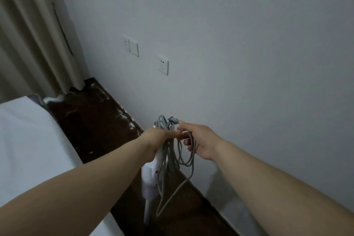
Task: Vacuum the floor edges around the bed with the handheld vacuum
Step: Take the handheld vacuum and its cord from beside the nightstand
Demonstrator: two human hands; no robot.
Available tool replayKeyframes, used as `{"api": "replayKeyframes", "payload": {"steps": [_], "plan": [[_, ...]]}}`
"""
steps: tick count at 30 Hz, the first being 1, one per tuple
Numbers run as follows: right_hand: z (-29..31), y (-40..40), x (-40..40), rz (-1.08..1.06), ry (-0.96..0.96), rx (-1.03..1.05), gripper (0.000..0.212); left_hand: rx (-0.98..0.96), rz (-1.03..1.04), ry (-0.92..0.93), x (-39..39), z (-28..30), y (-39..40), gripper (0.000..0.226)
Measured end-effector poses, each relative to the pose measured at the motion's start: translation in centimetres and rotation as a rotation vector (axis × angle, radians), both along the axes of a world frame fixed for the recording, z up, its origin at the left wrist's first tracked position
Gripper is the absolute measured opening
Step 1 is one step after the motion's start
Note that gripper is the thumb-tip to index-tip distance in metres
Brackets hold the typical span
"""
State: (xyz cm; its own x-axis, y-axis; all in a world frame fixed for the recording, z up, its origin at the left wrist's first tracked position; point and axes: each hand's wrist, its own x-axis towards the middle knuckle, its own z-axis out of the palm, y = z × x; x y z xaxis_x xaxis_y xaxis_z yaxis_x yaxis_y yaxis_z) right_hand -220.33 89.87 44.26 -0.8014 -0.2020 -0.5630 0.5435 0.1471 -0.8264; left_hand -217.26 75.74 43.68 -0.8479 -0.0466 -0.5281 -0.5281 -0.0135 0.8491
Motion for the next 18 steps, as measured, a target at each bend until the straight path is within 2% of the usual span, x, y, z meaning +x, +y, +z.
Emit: {"api": "replayKeyframes", "payload": {"steps": [9, 18], "plan": [[0.5, -8.0, -11.8, 0.164, 0.103, 0.04, 0.008, -0.009, 0.219, -0.003, -10.3, 0.0, -6.8, 0.036], [-0.4, -13.6, -22.9, 0.334, 0.084, 0.141, 0.022, -0.032, 0.434, -0.061, -18.1, -0.4, -11.5, 0.023]]}}
